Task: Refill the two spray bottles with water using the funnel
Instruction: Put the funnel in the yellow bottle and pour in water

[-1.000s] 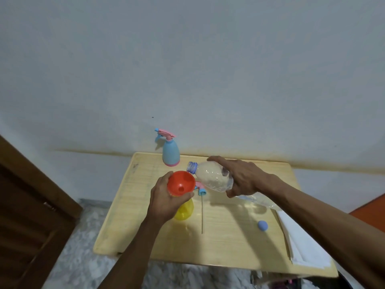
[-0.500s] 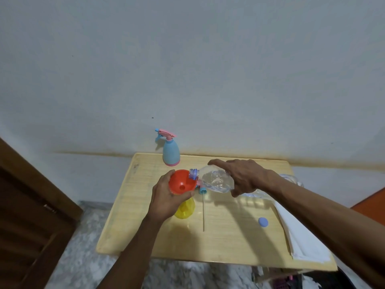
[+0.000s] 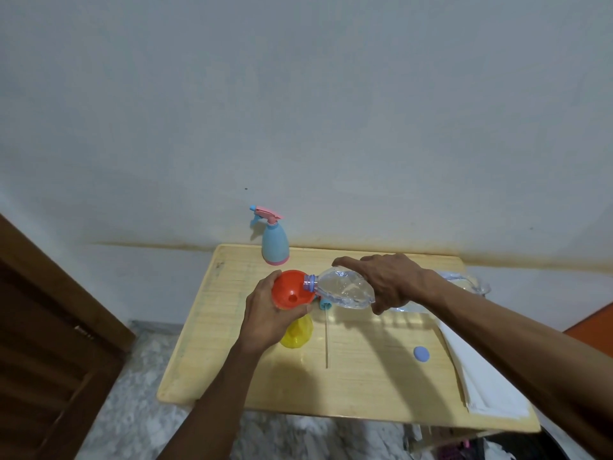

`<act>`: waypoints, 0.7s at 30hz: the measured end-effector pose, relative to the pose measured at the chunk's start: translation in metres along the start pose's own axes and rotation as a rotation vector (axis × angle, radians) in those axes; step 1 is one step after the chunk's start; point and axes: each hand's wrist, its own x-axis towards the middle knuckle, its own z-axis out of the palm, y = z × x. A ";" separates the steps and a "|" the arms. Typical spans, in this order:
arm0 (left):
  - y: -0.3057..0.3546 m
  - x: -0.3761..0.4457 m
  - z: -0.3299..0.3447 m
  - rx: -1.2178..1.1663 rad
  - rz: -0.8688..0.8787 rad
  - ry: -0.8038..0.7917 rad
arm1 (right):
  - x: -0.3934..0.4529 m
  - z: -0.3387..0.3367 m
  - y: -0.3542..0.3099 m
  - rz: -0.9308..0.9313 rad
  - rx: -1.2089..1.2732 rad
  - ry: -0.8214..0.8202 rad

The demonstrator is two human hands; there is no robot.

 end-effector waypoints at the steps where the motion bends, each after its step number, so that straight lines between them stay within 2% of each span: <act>1: 0.000 0.000 0.000 0.003 0.002 -0.001 | 0.000 0.000 0.000 -0.001 -0.008 -0.002; 21: -0.002 0.001 0.001 -0.004 -0.013 -0.012 | 0.000 -0.002 0.001 0.008 -0.068 -0.013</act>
